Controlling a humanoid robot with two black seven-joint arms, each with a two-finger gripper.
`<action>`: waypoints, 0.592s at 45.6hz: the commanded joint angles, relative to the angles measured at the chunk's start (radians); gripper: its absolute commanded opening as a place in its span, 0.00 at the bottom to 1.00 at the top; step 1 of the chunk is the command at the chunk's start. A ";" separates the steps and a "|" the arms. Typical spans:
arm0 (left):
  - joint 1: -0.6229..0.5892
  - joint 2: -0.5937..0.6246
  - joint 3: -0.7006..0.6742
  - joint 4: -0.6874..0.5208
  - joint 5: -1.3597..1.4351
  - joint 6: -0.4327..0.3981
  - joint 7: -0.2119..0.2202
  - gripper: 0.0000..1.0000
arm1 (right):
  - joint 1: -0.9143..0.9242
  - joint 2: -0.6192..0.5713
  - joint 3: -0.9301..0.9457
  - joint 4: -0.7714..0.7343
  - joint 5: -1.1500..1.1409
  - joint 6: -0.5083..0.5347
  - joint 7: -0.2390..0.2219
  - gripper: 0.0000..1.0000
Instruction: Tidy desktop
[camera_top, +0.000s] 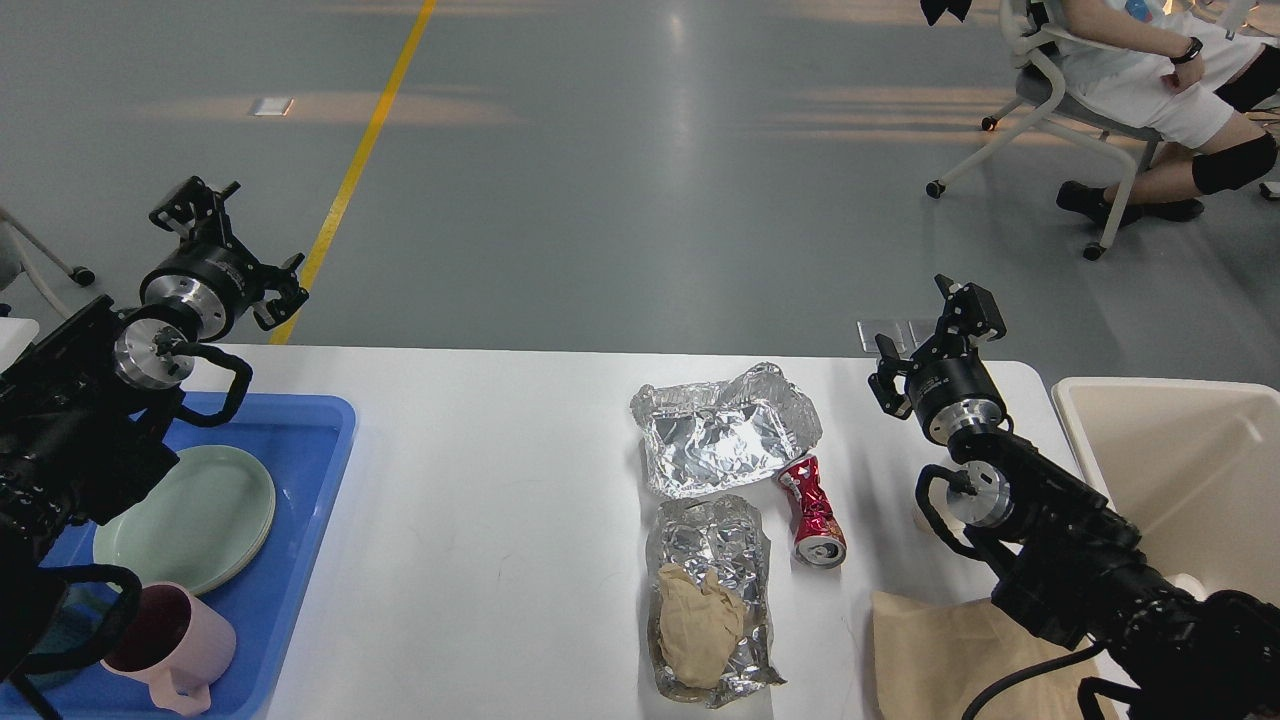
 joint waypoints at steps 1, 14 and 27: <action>0.001 -0.010 -0.061 -0.006 -0.006 -0.042 -0.003 0.96 | 0.000 -0.001 0.000 0.000 0.002 0.000 0.000 1.00; 0.005 -0.032 -0.075 -0.006 -0.008 -0.082 -0.003 0.96 | 0.000 0.001 0.000 0.002 0.000 0.000 0.000 1.00; 0.040 -0.057 -0.059 -0.006 -0.006 -0.082 -0.003 0.96 | 0.000 0.001 0.000 0.000 0.000 0.000 0.000 1.00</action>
